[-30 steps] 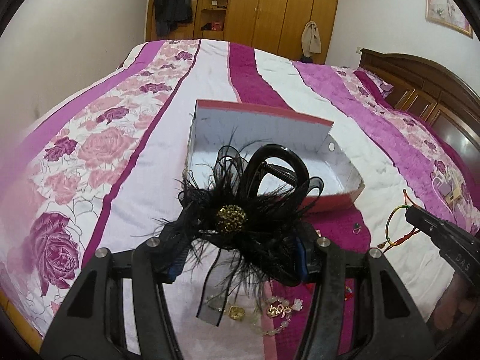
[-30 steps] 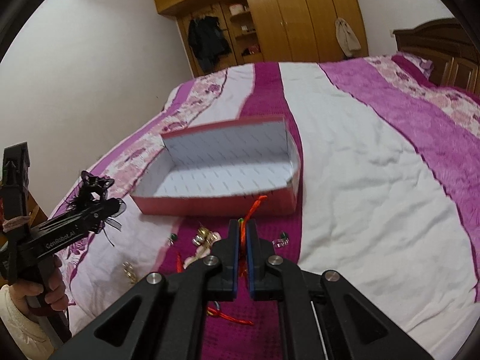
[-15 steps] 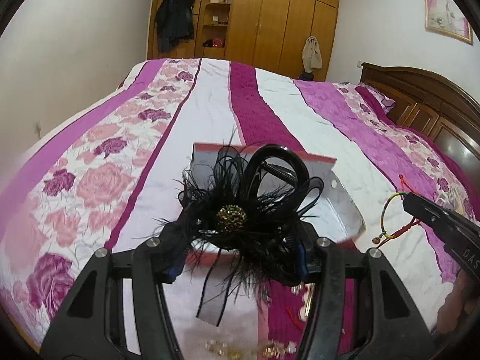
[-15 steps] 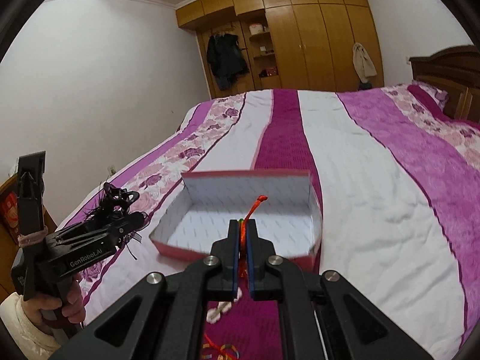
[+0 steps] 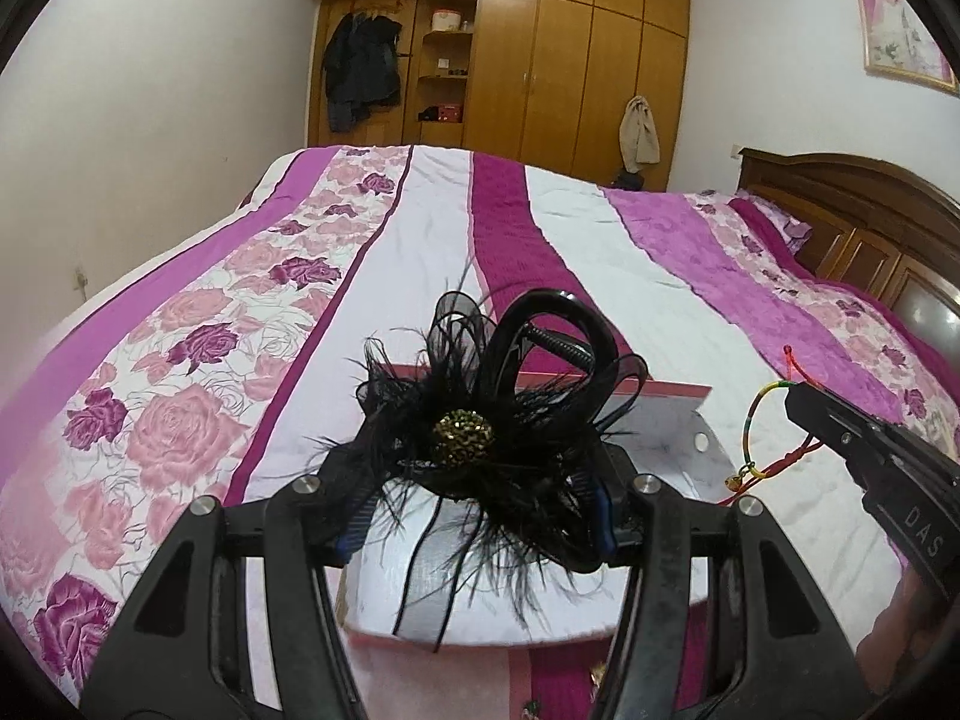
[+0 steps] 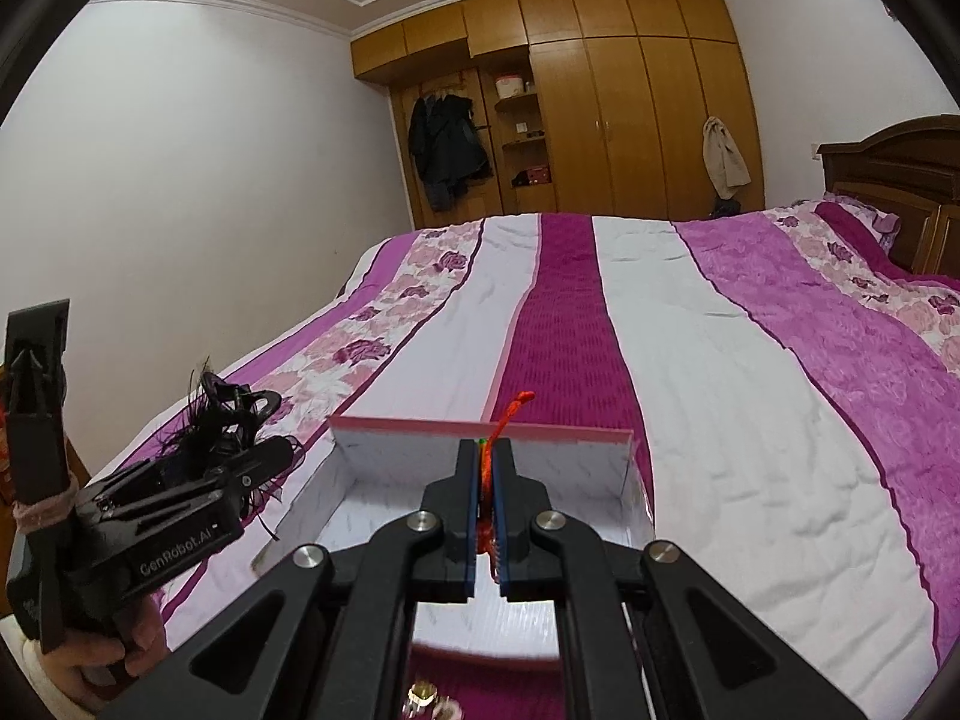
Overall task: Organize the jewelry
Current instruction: 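Carry the hair clip with the left gripper while the right carries the bracelet into the shoebox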
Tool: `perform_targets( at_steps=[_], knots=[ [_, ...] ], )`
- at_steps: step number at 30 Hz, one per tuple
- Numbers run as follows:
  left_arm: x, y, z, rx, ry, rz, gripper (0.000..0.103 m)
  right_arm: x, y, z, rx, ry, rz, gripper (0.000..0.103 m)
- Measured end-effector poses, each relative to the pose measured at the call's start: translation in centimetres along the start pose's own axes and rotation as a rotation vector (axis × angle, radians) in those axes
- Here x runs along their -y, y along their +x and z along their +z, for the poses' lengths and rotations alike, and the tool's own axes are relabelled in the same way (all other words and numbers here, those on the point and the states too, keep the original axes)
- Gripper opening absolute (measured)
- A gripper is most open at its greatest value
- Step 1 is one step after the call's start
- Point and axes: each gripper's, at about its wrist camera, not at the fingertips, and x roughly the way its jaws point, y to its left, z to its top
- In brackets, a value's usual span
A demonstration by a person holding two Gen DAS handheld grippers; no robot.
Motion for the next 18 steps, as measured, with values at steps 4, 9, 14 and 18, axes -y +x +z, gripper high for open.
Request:
perform_targets(
  at_steps=[4, 9, 14, 18],
  knots=[
    [0.3, 2.3, 0.2, -0.039, 0.014, 0.013, 0.049, 0.6, 2.3, 0.4, -0.019, 0.002, -0.027, 0.006],
    [0.3, 5.4, -0.2, -0.087, 0.008, 0.043, 0.049, 1.3, 5.0, 0.1, -0.057, -0.006, -0.049, 0.006],
    [0.2, 8.2, -0.8, -0.151, -0.001, 0.058, 0.049, 2.4, 8.3, -1.1, -0.125, -0.001, -0.09, 0.006],
    [0.5, 9.9, -1.4, -0.219, 0.007, 0.058, 0.049, 3.2, 10.2, -2.0, -0.181, -0.001, -0.114, 0.006]
  ],
)
